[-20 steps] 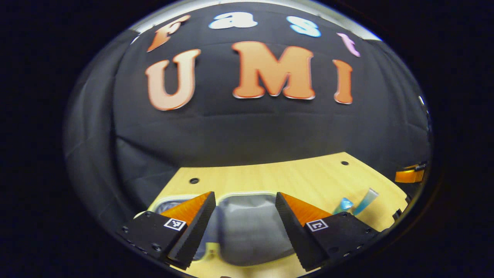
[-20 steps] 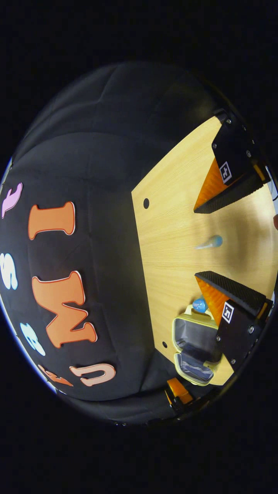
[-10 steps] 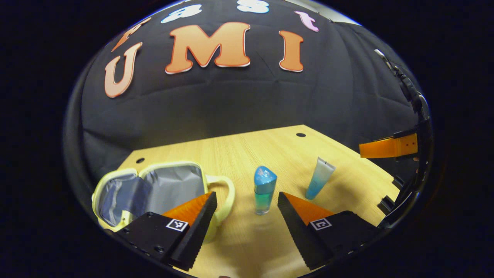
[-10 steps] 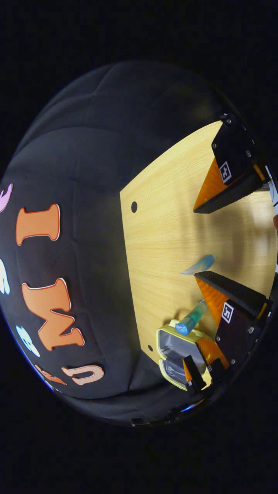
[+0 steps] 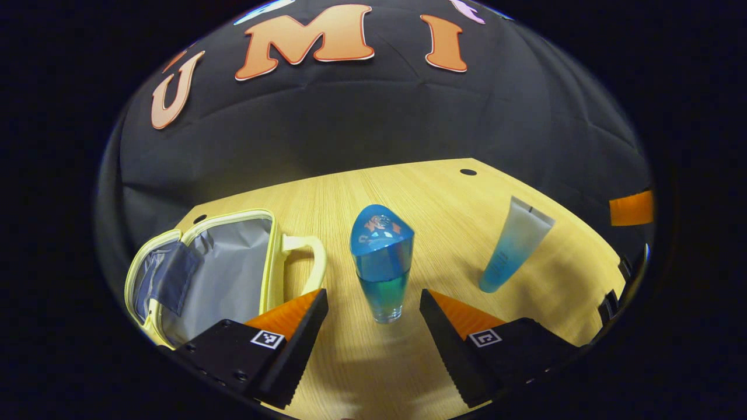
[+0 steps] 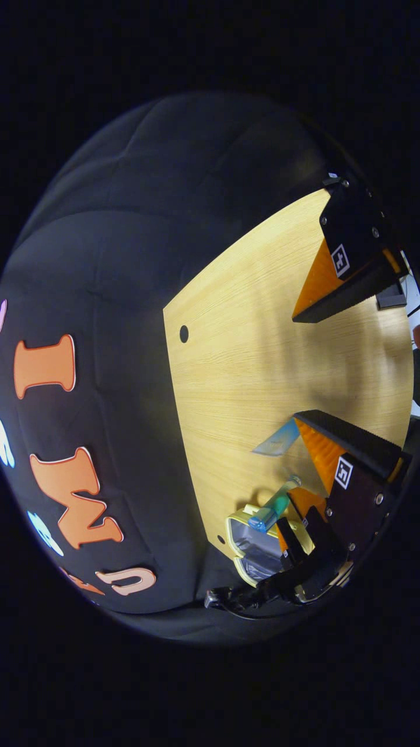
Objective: First open the suitcase, pack the skin care products into it, and then close the suitcase.
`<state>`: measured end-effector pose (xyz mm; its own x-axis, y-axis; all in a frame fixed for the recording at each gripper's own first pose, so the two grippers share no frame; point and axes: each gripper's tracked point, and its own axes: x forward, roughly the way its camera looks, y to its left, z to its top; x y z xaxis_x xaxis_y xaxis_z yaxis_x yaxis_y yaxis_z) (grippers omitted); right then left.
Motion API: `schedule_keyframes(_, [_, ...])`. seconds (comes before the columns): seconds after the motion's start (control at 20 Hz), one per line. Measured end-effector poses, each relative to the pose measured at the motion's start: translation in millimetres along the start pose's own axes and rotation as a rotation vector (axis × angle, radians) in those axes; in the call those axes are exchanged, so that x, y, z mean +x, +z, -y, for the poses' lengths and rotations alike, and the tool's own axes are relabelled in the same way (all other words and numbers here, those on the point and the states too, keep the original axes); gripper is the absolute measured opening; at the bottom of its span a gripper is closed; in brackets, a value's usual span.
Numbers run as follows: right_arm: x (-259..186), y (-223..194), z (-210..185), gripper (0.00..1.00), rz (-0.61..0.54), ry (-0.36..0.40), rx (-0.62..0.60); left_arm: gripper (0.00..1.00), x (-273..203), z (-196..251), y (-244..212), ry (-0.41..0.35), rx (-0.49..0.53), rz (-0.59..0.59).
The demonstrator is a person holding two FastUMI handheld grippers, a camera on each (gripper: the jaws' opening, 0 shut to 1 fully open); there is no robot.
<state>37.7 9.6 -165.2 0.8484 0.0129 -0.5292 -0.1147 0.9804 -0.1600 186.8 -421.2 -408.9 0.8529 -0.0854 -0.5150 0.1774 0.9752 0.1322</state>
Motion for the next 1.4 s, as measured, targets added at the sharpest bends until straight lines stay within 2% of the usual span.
schedule_keyframes(0.15, [0,-10,1,0.96,-0.029,-0.001,0.008,0.99,9,-1,-5,0.019,-0.013,-0.026])
schedule_keyframes(0.25, [0,-12,-1,0.96,-0.035,0.002,0.002,0.93,10,-1,0,0.031,-0.032,-0.001])
schedule_keyframes(0.3, [0,-14,-2,0.96,-0.037,0.004,-0.006,0.8,9,0,4,0.028,-0.04,0.012])
schedule_keyframes(0.35, [0,-15,-3,0.96,-0.038,0.005,-0.014,0.76,10,5,5,0.013,-0.044,0.017])
schedule_keyframes(0.45, [1,-16,-6,0.96,-0.04,0.014,-0.029,0.61,12,9,5,0.012,-0.055,0.024])
schedule_keyframes(0.5, [2,-15,-8,0.96,-0.042,0.018,-0.035,0.45,19,10,6,0.009,-0.06,0.026])
schedule_keyframes(0.8, [11,-21,-31,0.96,-0.052,0.063,-0.09,0.45,7,15,8,-0.034,-0.106,0.007])
schedule_keyframes(1.15, [55,-39,-76,0.96,-0.117,0.176,-0.196,0.45,-1,19,13,-0.062,-0.089,0.001])
schedule_keyframes(1.25, [70,-48,-83,0.95,-0.156,0.193,-0.196,0.45,-3,20,15,-0.077,-0.104,0.0])
schedule_keyframes(1.4, [94,-51,-88,0.87,-0.164,0.182,-0.213,0.45,-5,18,16,-0.083,-0.101,-0.006])
